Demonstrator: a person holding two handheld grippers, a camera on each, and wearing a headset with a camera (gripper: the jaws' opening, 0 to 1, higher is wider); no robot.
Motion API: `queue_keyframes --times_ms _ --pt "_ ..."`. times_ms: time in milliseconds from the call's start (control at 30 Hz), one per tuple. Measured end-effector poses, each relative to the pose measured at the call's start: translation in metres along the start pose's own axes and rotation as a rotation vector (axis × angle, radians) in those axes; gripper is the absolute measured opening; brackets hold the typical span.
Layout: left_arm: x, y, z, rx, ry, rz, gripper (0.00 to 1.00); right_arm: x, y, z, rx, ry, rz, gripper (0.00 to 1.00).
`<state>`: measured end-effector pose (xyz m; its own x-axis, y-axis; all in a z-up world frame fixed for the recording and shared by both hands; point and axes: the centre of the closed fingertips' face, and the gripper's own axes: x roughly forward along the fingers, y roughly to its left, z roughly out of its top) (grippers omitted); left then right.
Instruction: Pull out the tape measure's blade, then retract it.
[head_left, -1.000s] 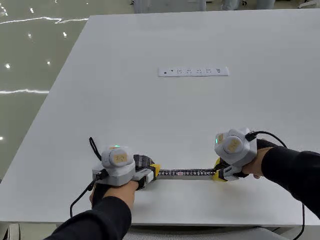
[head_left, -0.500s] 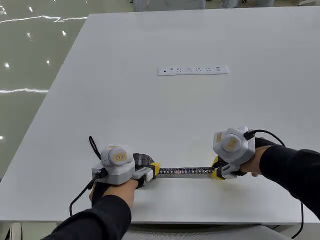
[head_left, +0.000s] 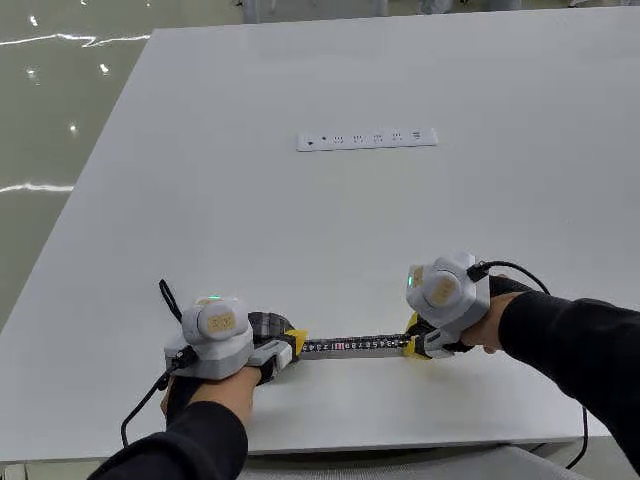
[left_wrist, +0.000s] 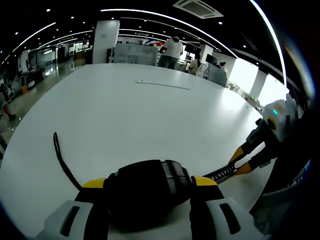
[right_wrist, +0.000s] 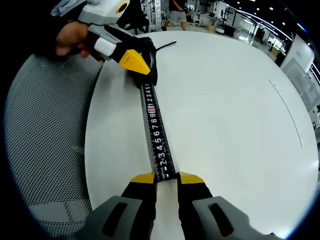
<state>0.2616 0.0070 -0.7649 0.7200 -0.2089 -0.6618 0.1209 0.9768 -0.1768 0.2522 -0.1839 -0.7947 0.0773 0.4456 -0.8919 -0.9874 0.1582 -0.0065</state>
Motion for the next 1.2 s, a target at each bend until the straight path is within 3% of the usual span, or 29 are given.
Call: queue_keyframes --times_ms 167,800,1067,1200 --pt "0.0 0.0 0.0 -0.001 -0.004 -0.003 0.61 0.001 0.001 0.003 0.002 -0.029 -0.001 0.11" --pt "0.001 0.001 0.0 -0.012 0.004 -0.002 0.61 0.006 0.002 0.013 -0.019 -0.051 0.016 0.11" --pt "0.001 0.002 0.001 -0.036 0.006 -0.001 0.61 0.008 0.001 0.018 -0.023 -0.112 0.01 0.11" --pt "0.001 0.002 0.001 -0.038 0.007 -0.004 0.61 0.008 0.001 0.021 -0.028 -0.112 0.012 0.11"
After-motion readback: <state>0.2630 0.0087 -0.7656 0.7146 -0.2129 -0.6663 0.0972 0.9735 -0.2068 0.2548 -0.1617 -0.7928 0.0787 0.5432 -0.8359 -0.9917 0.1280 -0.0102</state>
